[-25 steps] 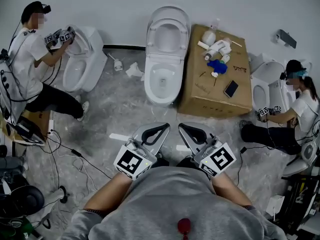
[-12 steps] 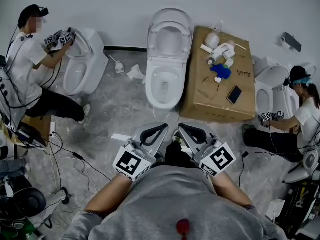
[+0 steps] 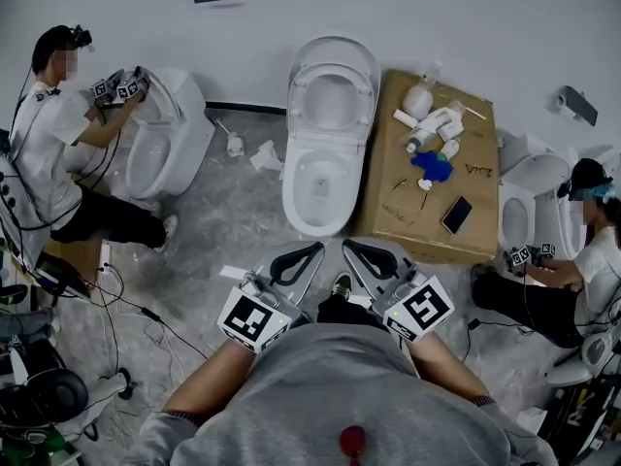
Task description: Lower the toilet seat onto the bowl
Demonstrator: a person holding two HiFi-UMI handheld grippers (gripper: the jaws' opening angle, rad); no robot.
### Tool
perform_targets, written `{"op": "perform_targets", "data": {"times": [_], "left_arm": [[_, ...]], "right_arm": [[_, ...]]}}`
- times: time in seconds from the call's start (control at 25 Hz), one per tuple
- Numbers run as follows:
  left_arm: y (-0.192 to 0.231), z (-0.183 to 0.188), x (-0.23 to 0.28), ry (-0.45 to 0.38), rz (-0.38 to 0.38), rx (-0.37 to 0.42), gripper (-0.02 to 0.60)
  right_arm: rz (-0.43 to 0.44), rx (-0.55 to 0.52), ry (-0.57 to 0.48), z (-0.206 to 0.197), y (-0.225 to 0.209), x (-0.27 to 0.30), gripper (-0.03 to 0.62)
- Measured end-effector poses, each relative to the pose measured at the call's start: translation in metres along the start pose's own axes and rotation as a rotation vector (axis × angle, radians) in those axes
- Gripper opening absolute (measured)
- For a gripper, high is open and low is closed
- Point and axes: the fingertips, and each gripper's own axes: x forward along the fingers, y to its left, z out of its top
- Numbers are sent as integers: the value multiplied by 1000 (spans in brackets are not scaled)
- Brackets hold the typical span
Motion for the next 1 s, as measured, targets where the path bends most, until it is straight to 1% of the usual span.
{"op": "perform_targets", "data": {"times": [0.2, 0.36, 0.52, 0.64, 0.84, 1.0], "left_arm": [[12, 9, 31, 2, 10, 10, 9], [22, 14, 52, 3, 37, 16, 9], [26, 16, 68, 18, 62, -16, 9], [31, 16, 81, 6, 76, 6, 9], [42, 17, 96, 7, 73, 20, 9], [58, 13, 102, 16, 83, 22, 9]], "right_arm": [[16, -7, -5, 9, -36, 4, 14], [31, -7, -10, 11, -59, 5, 14], [48, -6, -9, 10, -77, 6, 14], [58, -7, -7, 10, -92, 7, 14], [53, -2, -5, 12, -114, 11, 14], [37, 3, -2, 7, -128, 19, 14]]}}
